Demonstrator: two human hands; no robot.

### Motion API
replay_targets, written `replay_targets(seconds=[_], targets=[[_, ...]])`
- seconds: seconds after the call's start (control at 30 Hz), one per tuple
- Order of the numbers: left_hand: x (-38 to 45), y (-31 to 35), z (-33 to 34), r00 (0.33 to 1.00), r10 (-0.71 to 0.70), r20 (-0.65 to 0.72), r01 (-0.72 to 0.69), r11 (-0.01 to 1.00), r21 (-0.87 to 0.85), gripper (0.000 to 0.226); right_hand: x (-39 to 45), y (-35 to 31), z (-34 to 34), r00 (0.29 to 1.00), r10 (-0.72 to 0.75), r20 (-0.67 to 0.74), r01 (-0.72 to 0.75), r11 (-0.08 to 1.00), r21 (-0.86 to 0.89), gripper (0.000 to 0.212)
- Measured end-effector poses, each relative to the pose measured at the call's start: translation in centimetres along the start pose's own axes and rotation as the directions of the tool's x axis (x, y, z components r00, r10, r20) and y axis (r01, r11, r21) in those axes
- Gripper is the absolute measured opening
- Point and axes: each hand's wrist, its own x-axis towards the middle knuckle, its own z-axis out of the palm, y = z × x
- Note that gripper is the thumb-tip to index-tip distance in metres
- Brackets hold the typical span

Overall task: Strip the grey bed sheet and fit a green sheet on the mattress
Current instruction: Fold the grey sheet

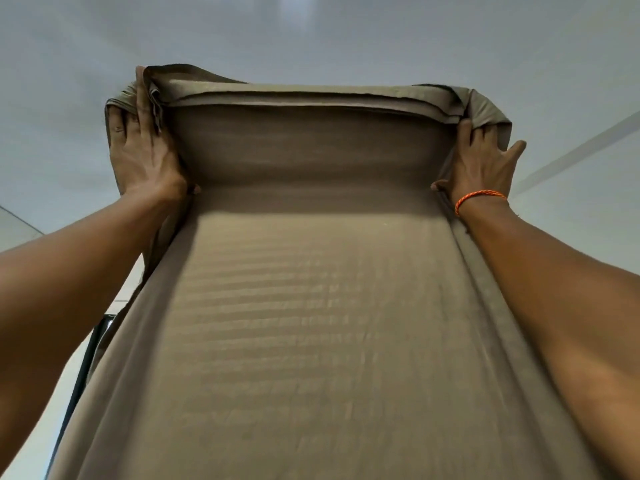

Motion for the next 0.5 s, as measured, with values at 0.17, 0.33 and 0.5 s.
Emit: replay_targets(seconds=[0.17,0.33,0.5], targets=[[-1.8,-1.0,12.9,0.998,0.026,0.056,-0.029,0.999,0.045,0.149,-3.2,-6.7,10.3,1.0,-0.004,0.029,0.004,1.0,-0.009,0.116],[-4.5,-2.2,24.5,0.996,0.004,0.088,-0.009,0.998,0.057,0.146,-6.1,-12.9,19.5,0.997,-0.001,0.071,0.0,1.0,0.014,0.12],[-7.8,-3.7,34.1,0.993,0.031,0.111,-0.037,0.998,0.057,0.152,-9.4,-17.8,28.6,0.993,-0.043,0.113,0.039,0.999,0.037,0.123]])
